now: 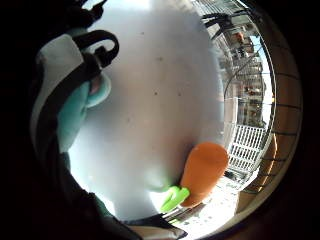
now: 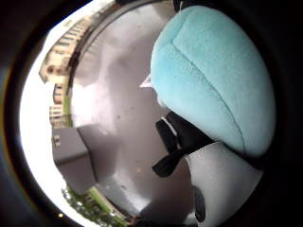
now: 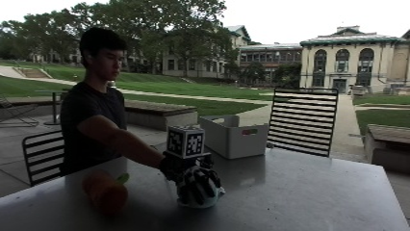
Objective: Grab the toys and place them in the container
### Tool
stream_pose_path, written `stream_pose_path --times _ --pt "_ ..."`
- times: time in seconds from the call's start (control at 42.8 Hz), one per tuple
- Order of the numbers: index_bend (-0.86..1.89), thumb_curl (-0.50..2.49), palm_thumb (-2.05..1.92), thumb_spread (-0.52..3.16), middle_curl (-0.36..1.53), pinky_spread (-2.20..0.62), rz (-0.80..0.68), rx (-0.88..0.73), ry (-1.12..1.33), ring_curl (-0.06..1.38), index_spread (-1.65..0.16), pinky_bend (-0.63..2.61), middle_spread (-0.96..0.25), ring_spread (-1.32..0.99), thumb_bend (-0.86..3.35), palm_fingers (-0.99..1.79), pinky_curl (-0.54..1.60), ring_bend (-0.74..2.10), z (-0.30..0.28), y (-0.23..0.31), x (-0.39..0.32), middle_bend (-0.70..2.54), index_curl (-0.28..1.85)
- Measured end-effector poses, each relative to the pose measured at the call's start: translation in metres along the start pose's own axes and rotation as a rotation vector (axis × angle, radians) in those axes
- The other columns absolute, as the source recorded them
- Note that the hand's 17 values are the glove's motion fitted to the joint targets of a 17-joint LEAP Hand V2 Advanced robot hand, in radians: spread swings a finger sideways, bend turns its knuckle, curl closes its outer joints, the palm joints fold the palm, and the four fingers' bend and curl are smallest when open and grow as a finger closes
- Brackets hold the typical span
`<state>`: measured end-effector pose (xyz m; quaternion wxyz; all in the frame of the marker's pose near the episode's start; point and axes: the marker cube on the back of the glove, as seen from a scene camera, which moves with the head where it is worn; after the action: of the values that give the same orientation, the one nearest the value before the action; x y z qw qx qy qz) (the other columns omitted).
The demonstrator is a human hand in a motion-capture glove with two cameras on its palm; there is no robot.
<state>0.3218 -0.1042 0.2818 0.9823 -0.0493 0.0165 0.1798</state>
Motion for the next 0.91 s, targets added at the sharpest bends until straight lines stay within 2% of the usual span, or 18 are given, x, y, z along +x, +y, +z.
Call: stream_pose_path --times 0.07,0.187,0.21,0.351,0.467,0.654,0.911 --pt "0.24 0.41 0.62 1.12 0.39 -0.30 0.038 0.005 0.027 0.33 -0.35 1.13 -0.18 -0.31 0.32 0.93 0.27 0.95 0.012 -0.029 0.005 0.25 0.21" --pt "0.26 0.49 0.83 1.02 0.44 -0.39 0.058 0.019 0.032 0.40 -0.34 1.00 -0.27 -0.37 0.43 1.06 0.28 1.02 0.008 -0.025 0.009 0.35 0.26" --pt "0.29 0.52 0.86 0.95 0.49 -0.40 0.064 0.027 0.031 0.42 -0.34 0.90 -0.28 -0.37 0.44 1.19 0.26 1.05 0.008 -0.023 0.010 0.47 0.28" --pt "0.32 0.58 0.92 0.77 0.55 -0.43 0.074 0.039 0.018 0.45 -0.32 0.78 -0.33 -0.40 0.46 1.24 0.26 1.09 0.001 -0.013 0.015 0.63 0.33" --pt "0.36 0.61 0.83 0.64 0.57 -0.43 0.061 0.065 0.001 0.45 -0.31 0.76 -0.35 -0.41 0.38 1.23 0.27 1.11 -0.017 -0.003 0.016 0.68 0.37" --pt "0.46 0.66 0.70 0.55 0.61 -0.43 0.038 0.093 -0.062 0.46 -0.31 0.80 -0.39 -0.41 0.29 1.19 0.30 1.12 -0.074 0.013 -0.001 0.68 0.44" --pt "0.42 0.75 0.64 0.51 0.69 -0.42 -0.019 0.251 -0.078 0.51 -0.34 0.89 -0.43 -0.40 0.27 1.10 0.36 1.22 -0.205 0.034 -0.049 0.72 0.50"
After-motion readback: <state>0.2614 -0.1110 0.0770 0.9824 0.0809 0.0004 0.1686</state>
